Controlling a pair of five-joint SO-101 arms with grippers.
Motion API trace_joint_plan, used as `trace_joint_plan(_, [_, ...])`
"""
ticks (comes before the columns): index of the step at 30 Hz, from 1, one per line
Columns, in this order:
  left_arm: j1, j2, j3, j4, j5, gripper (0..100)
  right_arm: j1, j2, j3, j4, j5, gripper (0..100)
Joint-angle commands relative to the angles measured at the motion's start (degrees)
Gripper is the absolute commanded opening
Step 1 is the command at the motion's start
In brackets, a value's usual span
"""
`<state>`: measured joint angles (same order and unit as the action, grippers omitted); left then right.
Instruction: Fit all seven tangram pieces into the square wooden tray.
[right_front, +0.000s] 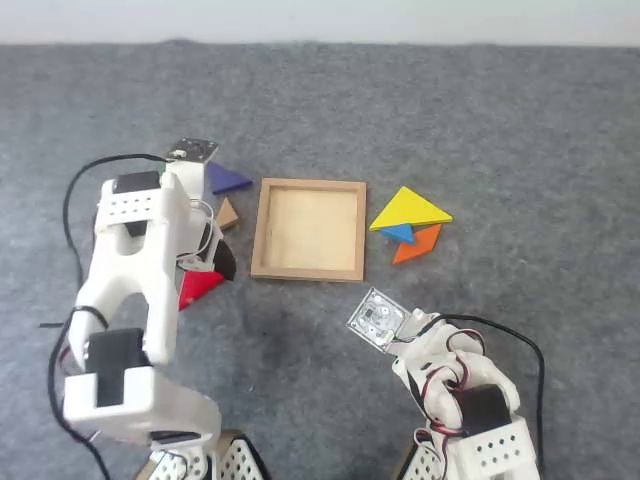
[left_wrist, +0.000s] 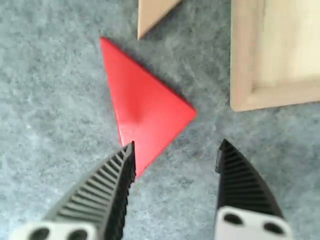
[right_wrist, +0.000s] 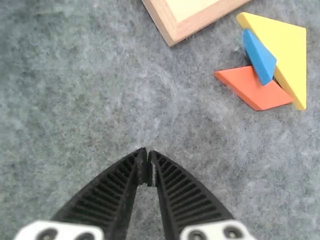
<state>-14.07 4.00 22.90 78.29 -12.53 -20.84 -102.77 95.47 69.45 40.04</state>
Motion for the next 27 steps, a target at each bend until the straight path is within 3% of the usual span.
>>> trace_joint_plan(1, [-0.4,-3.8,-0.3,0.0,0.6,25,1.1,-1.0,1.0,-0.8,-0.5,0.8])
trace_joint_plan(5, [-3.3,-3.5,0.0,-3.2,1.5,25,1.1,-1.0,1.0,-0.8,-0.5,0.8])
trace_joint_plan(11, [2.8,-1.1,4.1,-7.0,0.9,25,1.1,-1.0,1.0,-0.8,-0.4,0.8])
trace_joint_plan(18, [2.4,-1.2,4.9,-9.6,-7.6,25,1.1,-1.0,1.0,-0.7,-0.4,0.8])
trace_joint_plan(21, [1.4,-1.0,5.0,-11.8,-14.0,25,1.1,-1.0,1.0,-0.7,-0.4,0.8])
trace_joint_plan(27, [0.8,-0.6,5.3,-13.3,-36.4,25,1.1,-1.0,1.0,-0.7,-0.4,0.8])
